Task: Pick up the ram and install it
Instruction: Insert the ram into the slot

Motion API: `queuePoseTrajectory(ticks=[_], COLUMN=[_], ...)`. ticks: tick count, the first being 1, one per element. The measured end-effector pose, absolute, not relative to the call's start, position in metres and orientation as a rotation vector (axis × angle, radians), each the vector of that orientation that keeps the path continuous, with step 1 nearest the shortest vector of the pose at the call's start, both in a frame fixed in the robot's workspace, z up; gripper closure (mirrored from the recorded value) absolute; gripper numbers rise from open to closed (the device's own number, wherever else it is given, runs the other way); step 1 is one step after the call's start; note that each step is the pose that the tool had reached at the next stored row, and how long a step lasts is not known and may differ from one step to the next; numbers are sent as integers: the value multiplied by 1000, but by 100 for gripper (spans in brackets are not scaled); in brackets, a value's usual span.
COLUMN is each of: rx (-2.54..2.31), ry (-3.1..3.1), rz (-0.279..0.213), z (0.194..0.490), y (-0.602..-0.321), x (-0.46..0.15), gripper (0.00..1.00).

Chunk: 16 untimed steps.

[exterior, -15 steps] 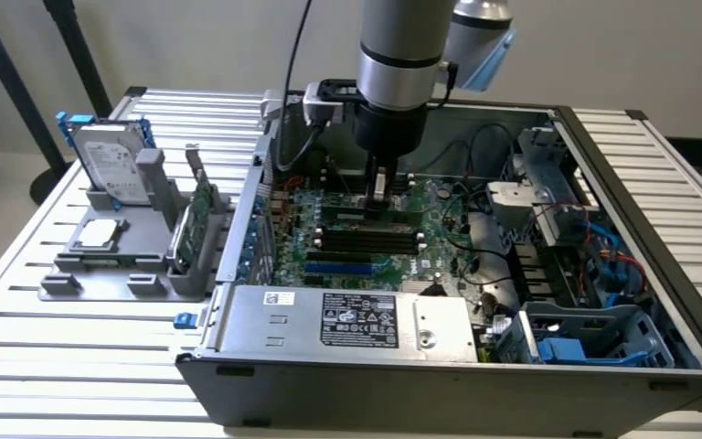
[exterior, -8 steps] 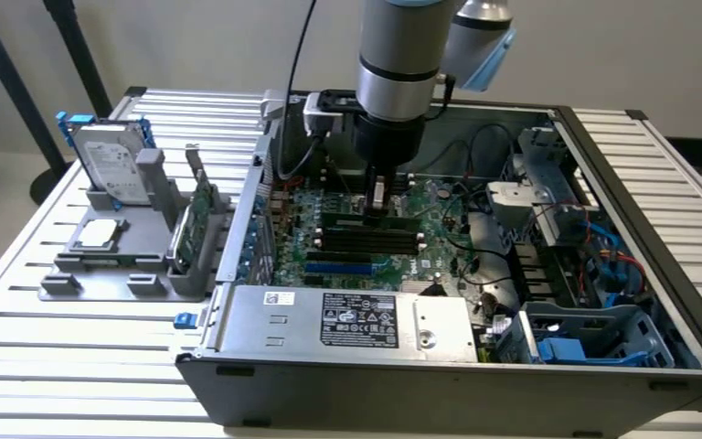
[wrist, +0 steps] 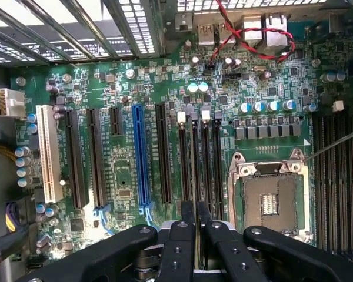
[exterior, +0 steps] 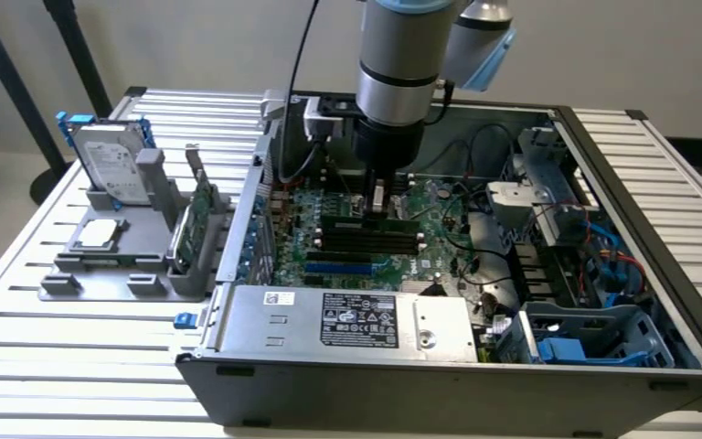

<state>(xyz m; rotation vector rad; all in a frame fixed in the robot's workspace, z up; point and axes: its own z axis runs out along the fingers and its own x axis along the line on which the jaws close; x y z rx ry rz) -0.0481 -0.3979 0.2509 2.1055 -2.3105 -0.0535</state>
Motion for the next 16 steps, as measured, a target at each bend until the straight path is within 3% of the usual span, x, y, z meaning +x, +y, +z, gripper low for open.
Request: queuePoseTrajectory(ticks=[16], rx=[2101], ry=[-2289], rz=[-23], z=[242], y=[-398], x=[-45], gripper=[86])
